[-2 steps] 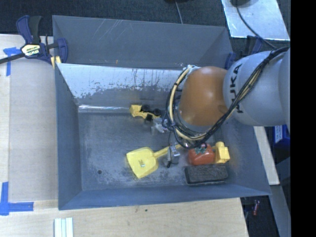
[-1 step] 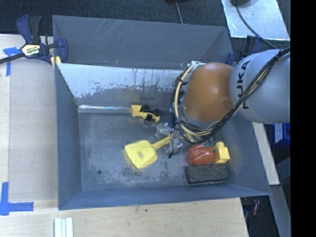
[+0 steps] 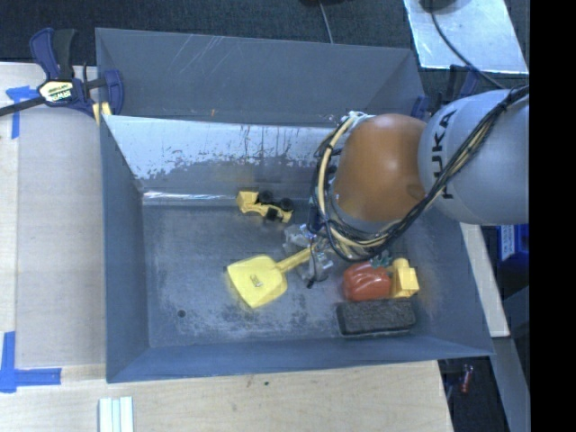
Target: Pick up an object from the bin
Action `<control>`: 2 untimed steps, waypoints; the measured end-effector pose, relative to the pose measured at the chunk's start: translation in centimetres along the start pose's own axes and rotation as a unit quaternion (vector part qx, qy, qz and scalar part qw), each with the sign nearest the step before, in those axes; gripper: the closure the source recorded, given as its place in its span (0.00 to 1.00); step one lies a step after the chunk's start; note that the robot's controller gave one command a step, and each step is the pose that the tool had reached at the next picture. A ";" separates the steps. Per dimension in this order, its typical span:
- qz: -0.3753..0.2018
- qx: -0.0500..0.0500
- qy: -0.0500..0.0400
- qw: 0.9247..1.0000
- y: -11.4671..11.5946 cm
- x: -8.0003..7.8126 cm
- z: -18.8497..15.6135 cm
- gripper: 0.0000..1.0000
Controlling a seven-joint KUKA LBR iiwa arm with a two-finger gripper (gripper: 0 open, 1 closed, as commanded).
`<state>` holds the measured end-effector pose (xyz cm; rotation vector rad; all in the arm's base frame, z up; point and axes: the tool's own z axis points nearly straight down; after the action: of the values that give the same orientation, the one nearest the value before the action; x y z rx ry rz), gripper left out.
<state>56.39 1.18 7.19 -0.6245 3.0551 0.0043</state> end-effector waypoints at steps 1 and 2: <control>0.001 -0.002 0.004 1.000 0.1 0.2 -1.3 1.00; 0.001 -0.002 0.004 1.000 0.1 0.2 -5.0 1.00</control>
Offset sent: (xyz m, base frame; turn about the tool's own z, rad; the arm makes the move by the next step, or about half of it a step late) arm -0.0017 0.0000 0.0887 0.0004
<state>56.10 1.20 12.16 -0.6236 3.0648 0.0076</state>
